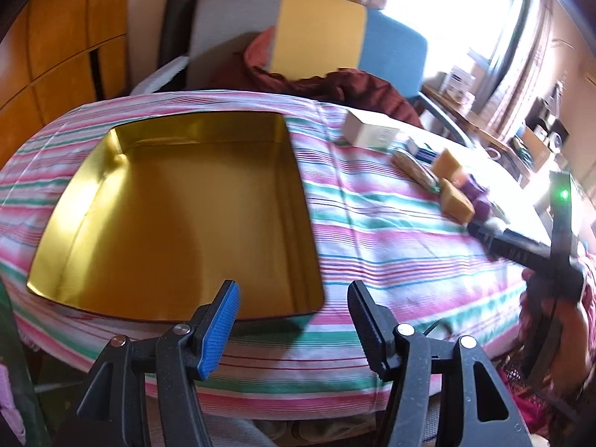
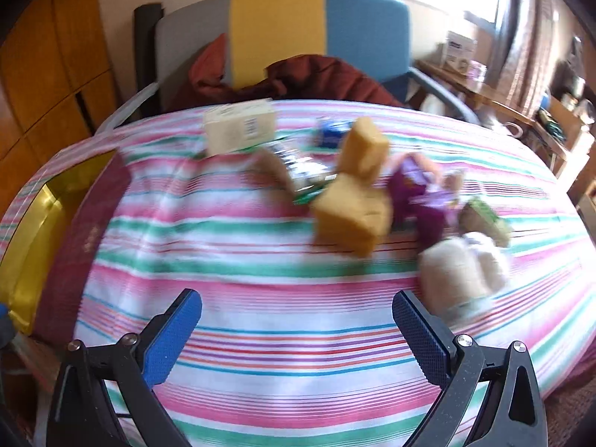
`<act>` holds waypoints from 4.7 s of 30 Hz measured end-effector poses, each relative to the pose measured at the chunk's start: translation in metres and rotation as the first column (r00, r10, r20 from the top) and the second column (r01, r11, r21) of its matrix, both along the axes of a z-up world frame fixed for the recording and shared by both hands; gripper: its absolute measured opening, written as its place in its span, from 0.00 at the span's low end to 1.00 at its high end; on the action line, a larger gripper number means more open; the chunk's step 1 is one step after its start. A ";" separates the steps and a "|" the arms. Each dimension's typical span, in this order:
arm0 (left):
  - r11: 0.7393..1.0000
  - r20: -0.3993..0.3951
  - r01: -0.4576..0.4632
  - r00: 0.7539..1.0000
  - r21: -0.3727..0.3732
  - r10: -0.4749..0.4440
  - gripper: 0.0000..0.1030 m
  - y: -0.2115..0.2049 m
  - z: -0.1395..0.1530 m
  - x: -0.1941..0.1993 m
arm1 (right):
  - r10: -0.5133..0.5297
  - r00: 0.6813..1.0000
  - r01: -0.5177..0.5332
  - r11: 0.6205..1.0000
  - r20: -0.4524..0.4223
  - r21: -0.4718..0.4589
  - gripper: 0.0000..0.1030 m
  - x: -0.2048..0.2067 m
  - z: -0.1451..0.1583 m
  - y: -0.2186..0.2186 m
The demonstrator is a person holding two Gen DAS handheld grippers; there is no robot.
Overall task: Organize objects
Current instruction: 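Move the right tool from the gold tray toward the white knitted sock, then grasp the white knitted sock with the right tool while the left tool grasps a yellow sponge, then carry the sponge and sock over the gold tray with both tools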
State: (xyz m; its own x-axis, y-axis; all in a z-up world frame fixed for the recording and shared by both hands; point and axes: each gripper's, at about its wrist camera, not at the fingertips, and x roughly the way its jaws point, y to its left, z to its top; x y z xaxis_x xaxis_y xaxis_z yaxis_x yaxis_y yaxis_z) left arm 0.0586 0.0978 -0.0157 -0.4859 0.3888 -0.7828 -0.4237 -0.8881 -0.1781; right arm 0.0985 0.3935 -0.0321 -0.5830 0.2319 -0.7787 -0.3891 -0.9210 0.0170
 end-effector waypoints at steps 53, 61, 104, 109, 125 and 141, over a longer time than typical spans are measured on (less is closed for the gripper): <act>0.892 0.107 0.452 0.888 -0.031 -0.446 0.80 0.335 -0.061 -0.068 | -0.027 0.983 0.070 0.969 0.180 -0.235 0.55 0.012 -0.041 0.137; 0.875 0.029 0.484 0.874 0.014 -0.484 0.57 0.302 -0.067 -0.063 | -0.025 0.983 0.067 0.971 0.182 -0.229 0.56 0.011 -0.041 0.136; 0.937 -0.083 0.270 0.963 0.221 -0.258 0.55 0.090 -0.022 -0.014 | 0.188 0.982 -0.174 0.950 0.031 -0.258 0.53 -0.011 -0.039 0.071; 0.955 -0.081 0.173 0.984 0.243 -0.158 0.55 0.045 -0.006 -0.040 | 0.237 0.972 -0.232 0.938 -0.011 -0.257 0.53 -0.011 -0.036 0.050; 0.974 0.107 -0.223 0.970 0.040 0.217 0.55 -0.080 -0.040 -0.180 | 0.330 0.937 -0.350 0.889 -0.118 -0.294 0.53 -0.040 -0.005 -0.038; 0.888 0.143 -0.442 0.894 0.124 0.425 0.79 -0.142 -0.037 -0.220 | 0.460 0.879 -0.477 0.829 -0.127 -0.292 0.53 -0.066 0.010 -0.109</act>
